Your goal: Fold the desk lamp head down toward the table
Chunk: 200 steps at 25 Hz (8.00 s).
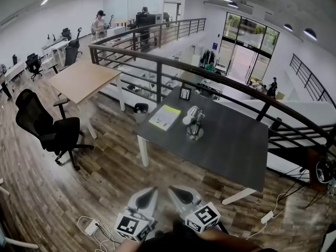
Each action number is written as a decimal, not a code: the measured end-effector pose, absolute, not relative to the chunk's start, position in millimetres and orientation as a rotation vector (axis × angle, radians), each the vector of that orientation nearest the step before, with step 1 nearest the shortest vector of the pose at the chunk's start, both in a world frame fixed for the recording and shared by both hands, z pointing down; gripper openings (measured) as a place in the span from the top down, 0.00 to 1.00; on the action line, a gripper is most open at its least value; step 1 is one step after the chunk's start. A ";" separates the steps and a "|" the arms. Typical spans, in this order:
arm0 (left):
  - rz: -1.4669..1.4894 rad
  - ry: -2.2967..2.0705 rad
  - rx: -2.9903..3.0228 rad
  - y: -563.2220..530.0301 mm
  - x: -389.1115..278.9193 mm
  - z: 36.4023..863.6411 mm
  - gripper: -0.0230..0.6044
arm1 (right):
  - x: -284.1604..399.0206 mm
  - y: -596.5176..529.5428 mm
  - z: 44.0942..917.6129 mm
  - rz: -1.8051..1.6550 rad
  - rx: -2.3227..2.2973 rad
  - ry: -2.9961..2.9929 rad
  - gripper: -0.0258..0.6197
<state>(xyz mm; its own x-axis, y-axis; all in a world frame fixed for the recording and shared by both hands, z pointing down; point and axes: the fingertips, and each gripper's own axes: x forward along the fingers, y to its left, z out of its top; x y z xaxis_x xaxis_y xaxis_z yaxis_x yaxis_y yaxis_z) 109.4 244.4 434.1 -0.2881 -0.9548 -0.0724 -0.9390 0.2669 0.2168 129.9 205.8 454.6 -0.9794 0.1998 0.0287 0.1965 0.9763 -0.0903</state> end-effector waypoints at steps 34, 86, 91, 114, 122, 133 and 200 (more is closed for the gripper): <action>-0.298 -2.359 1.906 -65.5 -24.9 427.6 0.96 | -10.7 -96.2 450.5 0.164 -0.297 -3.104 0.96; -0.162 -1.438 2.526 -180.1 -181.2 444.8 0.96 | -148.2 -208.9 529.5 0.486 0.823 -2.768 0.62; -0.165 -1.424 2.539 -176.7 -179.0 448.4 0.96 | -148.0 -209.3 530.2 0.502 0.826 -2.756 0.62; -0.140 -1.451 2.459 -146.1 -189.7 462.0 0.96 | -153.9 -153.5 631.7 0.302 0.670 -2.512 0.67; -0.136 -1.485 2.406 -139.8 -203.7 476.1 0.96 | -154.6 -152.8 682.1 0.296 0.625 -2.427 0.68; -0.144 -1.481 2.392 -138.5 -210.2 474.4 0.96 | -161.2 -163.5 738.1 0.201 0.609 -2.334 0.68; -0.242 -1.579 2.507 -80.0 -25.6 435.6 0.96 | 1.1 -90.7 481.1 0.199 0.553 -2.990 0.96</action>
